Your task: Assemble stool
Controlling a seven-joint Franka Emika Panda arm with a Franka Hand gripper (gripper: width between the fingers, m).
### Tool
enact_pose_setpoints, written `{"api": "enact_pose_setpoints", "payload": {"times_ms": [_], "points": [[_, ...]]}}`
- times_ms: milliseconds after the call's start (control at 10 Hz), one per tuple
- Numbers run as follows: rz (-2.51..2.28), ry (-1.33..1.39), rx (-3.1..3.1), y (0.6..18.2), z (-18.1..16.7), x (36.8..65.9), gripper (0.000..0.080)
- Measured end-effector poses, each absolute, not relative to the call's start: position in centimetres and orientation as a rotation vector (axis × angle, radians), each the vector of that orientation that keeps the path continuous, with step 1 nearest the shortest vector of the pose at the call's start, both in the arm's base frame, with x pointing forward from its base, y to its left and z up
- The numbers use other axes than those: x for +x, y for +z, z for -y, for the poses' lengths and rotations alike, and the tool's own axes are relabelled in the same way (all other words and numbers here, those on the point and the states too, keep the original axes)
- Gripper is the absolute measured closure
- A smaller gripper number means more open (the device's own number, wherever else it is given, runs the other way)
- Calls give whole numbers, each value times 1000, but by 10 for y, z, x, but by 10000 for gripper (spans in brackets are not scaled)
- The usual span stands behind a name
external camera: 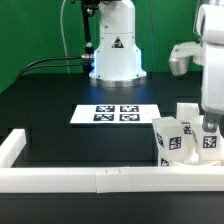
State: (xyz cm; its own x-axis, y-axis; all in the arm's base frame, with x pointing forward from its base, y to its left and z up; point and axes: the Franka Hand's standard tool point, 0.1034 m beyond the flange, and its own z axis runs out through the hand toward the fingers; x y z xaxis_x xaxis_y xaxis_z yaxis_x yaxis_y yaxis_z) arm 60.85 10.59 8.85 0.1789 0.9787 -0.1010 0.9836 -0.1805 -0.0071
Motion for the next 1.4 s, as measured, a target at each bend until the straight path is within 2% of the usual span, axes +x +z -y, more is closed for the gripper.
{"api": "enact_pose_setpoints", "payload": {"times_ms": [200, 400, 600, 700, 800, 1400], "points": [[-2052, -135, 2273, 72, -108, 612, 150], [-2000, -139, 2314, 69, -103, 612, 150], [-1991, -143, 2323, 68, -102, 611, 400], [-1891, -150, 2405, 67, -101, 609, 400], [-1773, -150, 2489, 66, -100, 609, 462], [-628, -186, 3055, 67, -97, 610, 462]]}}
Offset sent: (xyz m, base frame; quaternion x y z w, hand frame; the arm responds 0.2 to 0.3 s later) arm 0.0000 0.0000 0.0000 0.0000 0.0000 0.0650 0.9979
